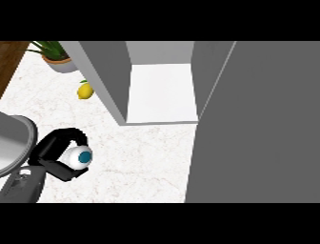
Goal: Pick up the bottled water, place it into the cabinet and close the cabinet
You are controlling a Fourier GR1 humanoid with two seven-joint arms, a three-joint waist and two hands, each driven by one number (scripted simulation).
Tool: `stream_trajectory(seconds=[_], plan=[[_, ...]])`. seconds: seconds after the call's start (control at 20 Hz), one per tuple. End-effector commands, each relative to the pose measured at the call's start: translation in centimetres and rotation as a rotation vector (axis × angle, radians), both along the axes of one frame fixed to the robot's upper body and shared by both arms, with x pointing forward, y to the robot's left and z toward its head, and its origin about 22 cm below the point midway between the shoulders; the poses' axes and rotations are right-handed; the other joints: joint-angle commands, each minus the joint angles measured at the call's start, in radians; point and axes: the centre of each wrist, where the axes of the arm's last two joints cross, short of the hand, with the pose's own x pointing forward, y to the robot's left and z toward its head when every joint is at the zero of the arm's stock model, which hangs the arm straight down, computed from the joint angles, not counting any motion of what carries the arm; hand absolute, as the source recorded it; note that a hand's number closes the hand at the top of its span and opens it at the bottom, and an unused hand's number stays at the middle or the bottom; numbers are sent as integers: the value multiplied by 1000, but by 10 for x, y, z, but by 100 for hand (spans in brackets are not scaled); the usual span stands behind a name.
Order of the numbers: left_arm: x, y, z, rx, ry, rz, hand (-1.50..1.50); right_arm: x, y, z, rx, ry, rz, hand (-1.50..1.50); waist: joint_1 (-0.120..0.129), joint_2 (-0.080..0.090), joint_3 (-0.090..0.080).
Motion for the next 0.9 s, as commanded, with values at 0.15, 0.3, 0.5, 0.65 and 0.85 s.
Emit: stream_trajectory(seconds=[0.15,0.3,0.5,0.65,0.85], plan=[[-7,-43,-21,-27,-240,191,150,-13,-10,11,-22,-21,-44,-150,15,-2,3],[-11,-84,-28,34,-260,475,150,-10,-8,9,-15,-25,-52,-150,30,-9,4],[3,-121,-13,-104,-253,470,150,-14,-7,3,2,-22,-46,-150,22,-9,5],[1,-147,-10,-138,-237,481,150,-23,-10,10,-7,-25,-39,-150,14,-9,5],[4,-169,13,-200,-228,444,150,-19,-6,23,-7,-15,-57,-150,27,-5,4]])
